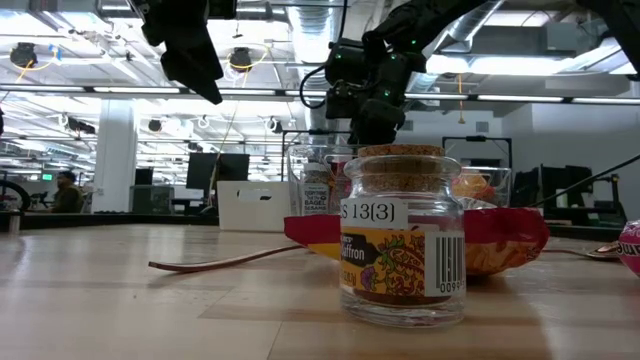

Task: Pick & Place Food Item
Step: Put the red spice can into the left transparent bin

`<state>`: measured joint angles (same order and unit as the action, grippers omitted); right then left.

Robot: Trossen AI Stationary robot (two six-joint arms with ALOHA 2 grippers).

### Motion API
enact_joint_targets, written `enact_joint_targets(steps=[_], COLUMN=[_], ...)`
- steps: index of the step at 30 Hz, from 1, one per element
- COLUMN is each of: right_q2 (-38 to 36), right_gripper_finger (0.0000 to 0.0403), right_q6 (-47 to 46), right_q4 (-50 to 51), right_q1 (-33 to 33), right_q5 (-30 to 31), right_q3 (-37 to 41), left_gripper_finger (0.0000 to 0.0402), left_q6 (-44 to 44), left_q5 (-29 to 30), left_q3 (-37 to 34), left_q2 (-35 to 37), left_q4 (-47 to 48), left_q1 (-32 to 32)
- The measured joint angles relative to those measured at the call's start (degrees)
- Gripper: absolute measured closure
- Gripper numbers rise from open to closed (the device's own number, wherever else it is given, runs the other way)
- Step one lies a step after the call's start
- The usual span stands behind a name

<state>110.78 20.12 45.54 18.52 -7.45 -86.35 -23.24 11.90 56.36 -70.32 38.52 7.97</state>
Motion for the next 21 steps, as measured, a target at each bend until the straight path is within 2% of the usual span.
enact_joint_targets(steps=[21], right_q2=[0.00], right_gripper_finger=[0.0163], right_q6=[0.08], right_q4=[0.23], right_q1=[0.49], right_q5=[0.04], right_q3=[-0.02], left_gripper_finger=[0.0108], left_q6=[-0.31], left_q5=[0.09], left_q3=[0.00], left_q2=[0.00], left_q4=[-1.57], left_q1=[0.00])
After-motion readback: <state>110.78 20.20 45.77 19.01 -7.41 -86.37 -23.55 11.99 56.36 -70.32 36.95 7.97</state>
